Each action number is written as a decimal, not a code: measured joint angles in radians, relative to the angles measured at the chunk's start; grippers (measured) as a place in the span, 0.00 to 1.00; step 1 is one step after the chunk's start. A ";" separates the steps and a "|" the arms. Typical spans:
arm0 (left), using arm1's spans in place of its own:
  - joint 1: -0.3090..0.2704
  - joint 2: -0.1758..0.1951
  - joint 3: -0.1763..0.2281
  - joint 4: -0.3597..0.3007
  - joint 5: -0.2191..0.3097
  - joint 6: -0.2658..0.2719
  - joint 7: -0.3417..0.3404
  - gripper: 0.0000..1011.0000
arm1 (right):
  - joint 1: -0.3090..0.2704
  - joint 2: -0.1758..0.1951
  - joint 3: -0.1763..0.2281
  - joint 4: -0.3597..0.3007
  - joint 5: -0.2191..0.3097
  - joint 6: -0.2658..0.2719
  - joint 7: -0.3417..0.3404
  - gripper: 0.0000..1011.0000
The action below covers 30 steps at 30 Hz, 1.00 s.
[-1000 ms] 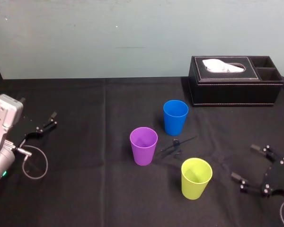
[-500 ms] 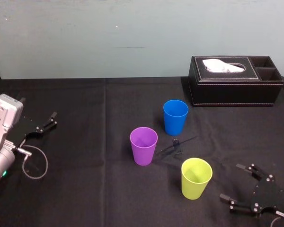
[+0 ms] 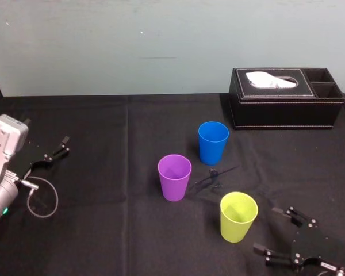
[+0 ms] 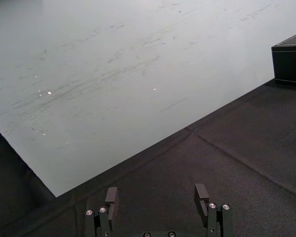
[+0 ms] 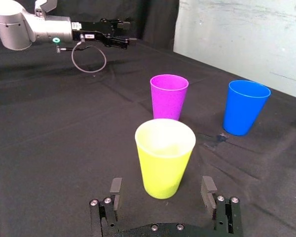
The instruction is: Stack the three plastic cups sequentially using one hand.
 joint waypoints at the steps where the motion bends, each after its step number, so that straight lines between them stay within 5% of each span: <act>1: 0.000 0.000 0.000 0.000 0.000 0.000 0.000 1.00 | 0.002 -0.003 -0.002 0.001 -0.001 0.003 0.000 0.99; 30: 0.000 0.000 0.000 0.000 0.000 0.000 0.000 1.00 | 0.103 -0.060 -0.063 0.042 -0.008 0.067 0.005 0.99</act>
